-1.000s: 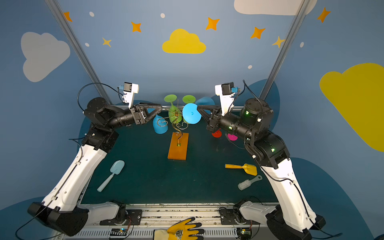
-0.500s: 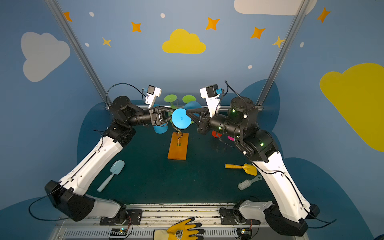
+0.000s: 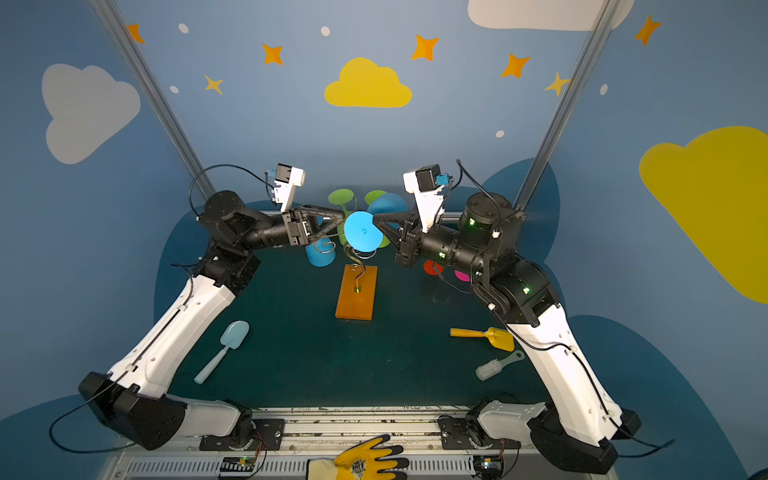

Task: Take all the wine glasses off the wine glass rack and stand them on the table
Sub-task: 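Close the left gripper on the flat foot of the blue glass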

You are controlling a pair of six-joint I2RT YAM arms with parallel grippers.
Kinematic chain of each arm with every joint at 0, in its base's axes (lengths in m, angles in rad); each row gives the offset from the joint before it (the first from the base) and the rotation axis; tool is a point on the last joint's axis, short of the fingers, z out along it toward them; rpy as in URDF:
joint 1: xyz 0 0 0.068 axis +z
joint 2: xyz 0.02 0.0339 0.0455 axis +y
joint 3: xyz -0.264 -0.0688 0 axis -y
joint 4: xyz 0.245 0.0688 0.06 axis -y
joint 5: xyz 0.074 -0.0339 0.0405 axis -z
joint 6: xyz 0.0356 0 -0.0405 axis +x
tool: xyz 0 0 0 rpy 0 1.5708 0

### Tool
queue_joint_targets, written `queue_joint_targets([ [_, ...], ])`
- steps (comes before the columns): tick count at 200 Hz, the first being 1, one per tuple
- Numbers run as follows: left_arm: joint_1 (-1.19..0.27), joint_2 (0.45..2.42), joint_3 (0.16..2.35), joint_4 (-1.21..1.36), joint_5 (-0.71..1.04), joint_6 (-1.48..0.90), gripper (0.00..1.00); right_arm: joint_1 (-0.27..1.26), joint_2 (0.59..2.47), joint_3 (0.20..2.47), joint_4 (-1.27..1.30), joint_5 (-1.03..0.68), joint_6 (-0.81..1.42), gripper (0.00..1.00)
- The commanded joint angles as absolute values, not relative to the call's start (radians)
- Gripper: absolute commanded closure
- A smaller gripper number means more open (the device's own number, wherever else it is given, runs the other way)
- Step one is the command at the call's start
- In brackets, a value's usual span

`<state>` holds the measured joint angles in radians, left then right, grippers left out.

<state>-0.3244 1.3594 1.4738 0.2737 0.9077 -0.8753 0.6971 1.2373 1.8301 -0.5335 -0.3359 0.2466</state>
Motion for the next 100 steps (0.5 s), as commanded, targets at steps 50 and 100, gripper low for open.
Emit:
queue_joint_targets([
  [50,-0.357,1.354,1.493,0.378,1.045,-0.897,0.28,0.681,1.236,1.817,-0.439,-0.346,0.256,1.00],
  [100,-0.404,1.388,1.516,0.351,1.062,-0.874,0.30,0.681,1.315,1.858,-0.412,-0.397,0.278,1.00],
])
